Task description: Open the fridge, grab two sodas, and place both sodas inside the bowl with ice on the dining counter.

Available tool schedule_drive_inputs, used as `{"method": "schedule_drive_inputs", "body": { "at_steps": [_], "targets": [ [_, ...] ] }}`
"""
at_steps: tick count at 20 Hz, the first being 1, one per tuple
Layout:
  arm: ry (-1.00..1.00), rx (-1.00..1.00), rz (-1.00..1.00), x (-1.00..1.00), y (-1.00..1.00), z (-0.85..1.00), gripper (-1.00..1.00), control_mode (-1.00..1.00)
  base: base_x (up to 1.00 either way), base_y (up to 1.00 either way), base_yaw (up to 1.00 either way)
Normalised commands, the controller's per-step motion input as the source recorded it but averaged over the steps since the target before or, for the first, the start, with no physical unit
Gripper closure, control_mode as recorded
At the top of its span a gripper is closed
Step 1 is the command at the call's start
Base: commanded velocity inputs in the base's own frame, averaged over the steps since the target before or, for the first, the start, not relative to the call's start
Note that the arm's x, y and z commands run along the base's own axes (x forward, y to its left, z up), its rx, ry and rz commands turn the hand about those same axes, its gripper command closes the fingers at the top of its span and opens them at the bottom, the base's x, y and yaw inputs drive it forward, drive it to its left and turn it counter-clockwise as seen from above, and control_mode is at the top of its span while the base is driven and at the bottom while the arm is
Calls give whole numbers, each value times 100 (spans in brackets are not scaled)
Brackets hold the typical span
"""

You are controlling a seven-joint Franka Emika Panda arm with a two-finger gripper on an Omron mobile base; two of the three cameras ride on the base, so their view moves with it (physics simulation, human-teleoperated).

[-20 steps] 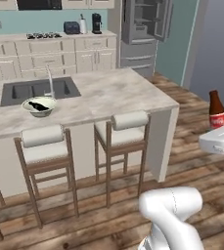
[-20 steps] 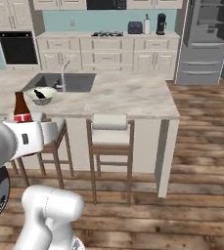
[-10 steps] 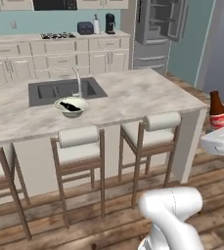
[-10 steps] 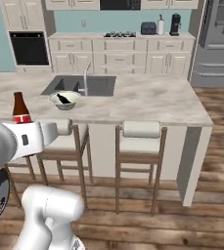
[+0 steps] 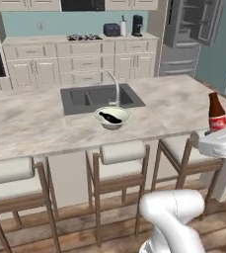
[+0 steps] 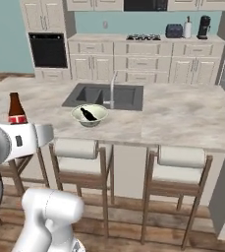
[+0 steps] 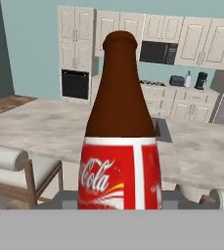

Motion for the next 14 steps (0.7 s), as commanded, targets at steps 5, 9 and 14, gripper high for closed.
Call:
{"method": "schedule_drive_inputs", "body": {
  "at_steps": [5,9,14],
  "targets": [
    [0,0,0,0,0,0,100,100,95,3,13],
    [0,0,0,0,0,0,100,100,88,1,11],
    [0,0,0,0,0,0,100,100,93,3,11]
  ]
}}
